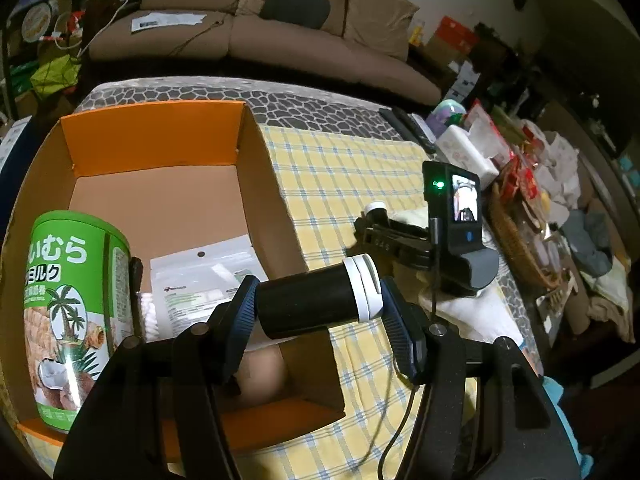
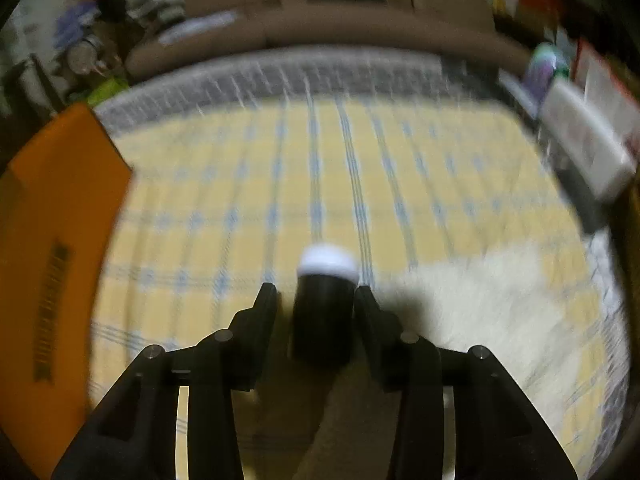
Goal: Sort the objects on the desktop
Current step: 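Lift the bottle toward the box with the left tool while the right tool grasps the standing black bottle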
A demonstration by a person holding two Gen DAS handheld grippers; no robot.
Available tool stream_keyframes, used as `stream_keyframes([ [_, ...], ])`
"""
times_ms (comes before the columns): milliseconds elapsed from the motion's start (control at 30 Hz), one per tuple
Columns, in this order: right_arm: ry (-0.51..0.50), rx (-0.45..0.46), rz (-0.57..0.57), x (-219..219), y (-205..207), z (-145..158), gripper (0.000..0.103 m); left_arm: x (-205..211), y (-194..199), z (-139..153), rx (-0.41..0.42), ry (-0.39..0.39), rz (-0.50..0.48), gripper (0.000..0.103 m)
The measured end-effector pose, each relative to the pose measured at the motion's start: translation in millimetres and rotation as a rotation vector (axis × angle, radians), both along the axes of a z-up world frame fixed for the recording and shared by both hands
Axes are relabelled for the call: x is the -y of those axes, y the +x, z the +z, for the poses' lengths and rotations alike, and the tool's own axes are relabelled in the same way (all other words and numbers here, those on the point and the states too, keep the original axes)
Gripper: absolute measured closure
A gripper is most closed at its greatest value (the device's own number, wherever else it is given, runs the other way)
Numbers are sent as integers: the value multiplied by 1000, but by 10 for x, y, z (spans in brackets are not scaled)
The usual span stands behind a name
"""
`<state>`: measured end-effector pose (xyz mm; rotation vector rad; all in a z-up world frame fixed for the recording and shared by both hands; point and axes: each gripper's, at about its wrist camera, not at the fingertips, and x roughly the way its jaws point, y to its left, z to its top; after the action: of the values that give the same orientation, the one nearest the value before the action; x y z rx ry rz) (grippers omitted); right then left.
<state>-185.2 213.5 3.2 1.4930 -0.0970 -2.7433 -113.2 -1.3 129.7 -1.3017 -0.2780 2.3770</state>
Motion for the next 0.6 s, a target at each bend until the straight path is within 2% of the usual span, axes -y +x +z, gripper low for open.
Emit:
stream_keyframes([
  [33, -13, 3, 6, -4, -7, -20, 63, 9, 3, 5, 0, 0, 3, 46],
  [100, -2, -3, 10, -3, -5, -28, 74, 40, -2, 4, -1, -4, 9, 46],
  [200, -67, -3, 17, -34, 14, -47, 74, 111, -26, -7, 6, -4, 24, 46],
  [333, -105, -16, 41, 11, 71, 18, 74, 205, -13, -16, 6, -16, 38, 46],
  [600, -172, -67, 102, 281, 328, 503, 74, 433, 87, -53, 17, -56, 56, 46],
])
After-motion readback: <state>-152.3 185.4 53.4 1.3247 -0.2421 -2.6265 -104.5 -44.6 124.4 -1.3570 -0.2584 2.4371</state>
